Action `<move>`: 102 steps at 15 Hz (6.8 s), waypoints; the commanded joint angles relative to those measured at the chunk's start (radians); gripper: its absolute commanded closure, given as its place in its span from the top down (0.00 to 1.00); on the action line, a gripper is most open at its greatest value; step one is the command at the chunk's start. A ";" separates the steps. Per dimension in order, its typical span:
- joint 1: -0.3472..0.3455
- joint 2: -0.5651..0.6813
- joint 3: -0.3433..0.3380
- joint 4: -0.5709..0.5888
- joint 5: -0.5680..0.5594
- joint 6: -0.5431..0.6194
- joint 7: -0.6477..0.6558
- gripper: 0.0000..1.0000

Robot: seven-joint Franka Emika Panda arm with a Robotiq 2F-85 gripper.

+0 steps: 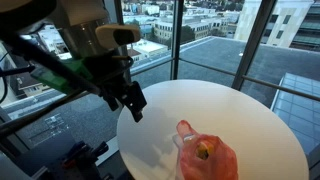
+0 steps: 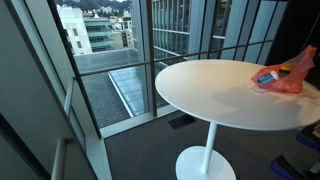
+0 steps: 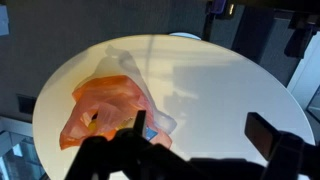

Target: Remove the white and blue container from the plastic bag and put it on the table

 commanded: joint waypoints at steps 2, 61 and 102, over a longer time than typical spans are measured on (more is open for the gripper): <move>0.003 0.005 -0.001 0.000 -0.001 -0.004 0.002 1.00; -0.043 0.984 -0.005 0.367 0.451 0.614 -0.056 1.00; -0.069 1.107 0.092 0.444 0.613 0.742 -0.088 0.24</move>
